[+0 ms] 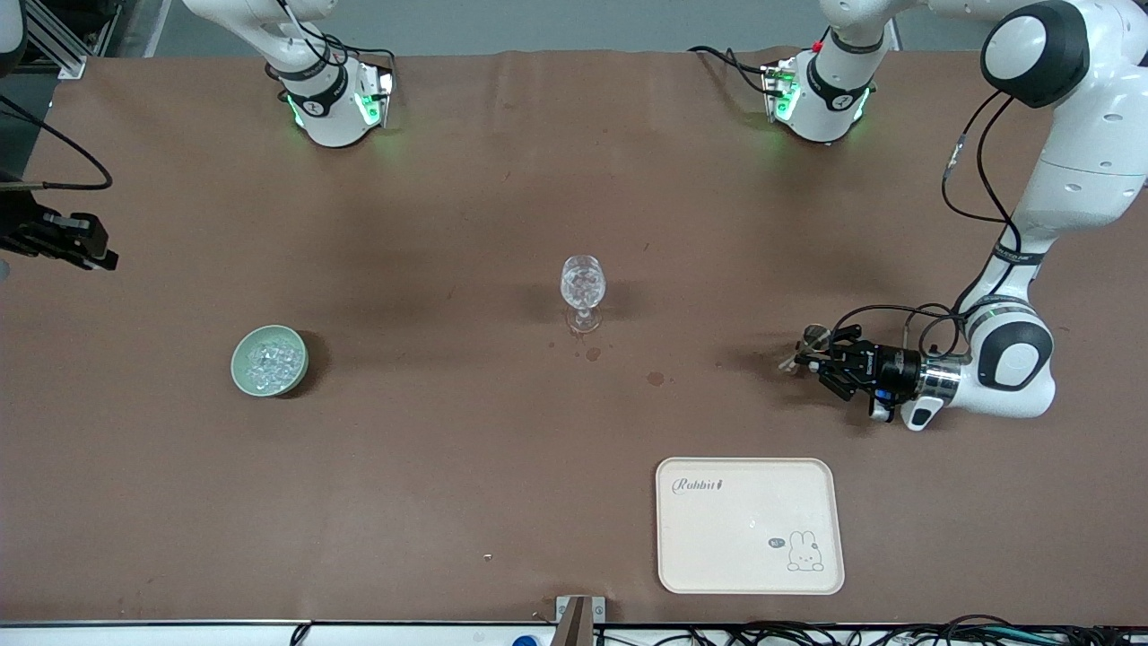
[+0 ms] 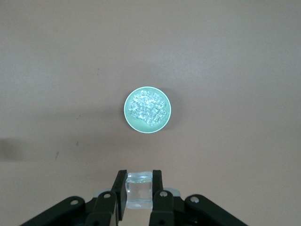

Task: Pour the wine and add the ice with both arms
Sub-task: 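Carry the metal jigger with the left gripper over the wine glass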

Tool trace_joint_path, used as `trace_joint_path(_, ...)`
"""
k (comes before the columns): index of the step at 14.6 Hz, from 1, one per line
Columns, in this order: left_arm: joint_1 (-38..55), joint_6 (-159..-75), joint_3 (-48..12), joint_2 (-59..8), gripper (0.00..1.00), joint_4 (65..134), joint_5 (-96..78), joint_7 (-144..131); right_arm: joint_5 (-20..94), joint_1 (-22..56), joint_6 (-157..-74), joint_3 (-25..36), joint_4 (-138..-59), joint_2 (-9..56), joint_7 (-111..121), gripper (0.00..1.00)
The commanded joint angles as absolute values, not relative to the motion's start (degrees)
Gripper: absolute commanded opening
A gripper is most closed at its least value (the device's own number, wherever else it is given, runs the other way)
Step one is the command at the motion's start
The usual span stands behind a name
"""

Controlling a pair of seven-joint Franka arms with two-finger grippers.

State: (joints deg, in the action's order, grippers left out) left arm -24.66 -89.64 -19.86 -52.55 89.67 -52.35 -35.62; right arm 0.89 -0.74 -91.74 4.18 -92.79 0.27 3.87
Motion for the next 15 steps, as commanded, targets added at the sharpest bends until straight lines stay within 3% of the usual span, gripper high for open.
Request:
trace_joint_path(1, -24.7, -89.1, -22.3, -49.8, 0.0, 90.8, -53.4, -40.3, 1.0, -0.8, -92.2, 3.7, -94.5, -1.2, 3.5, 0.05)
trace_joint_path(11, -19.5, -98.9, -30.6, -37.5, 0.0, 97.5, -53.3, -53.8, 1.1, -0.7, -92.0, 3.7, -94.5, -1.1, 3.5, 0.06)
trace_joint_path(15, -13.8, -104.1, -30.7, -30.9, 0.0, 100.5, -53.2, -58.8, 1.0, -0.3, -92.1, 3.7, -94.5, -1.1, 3.4, 0.06)
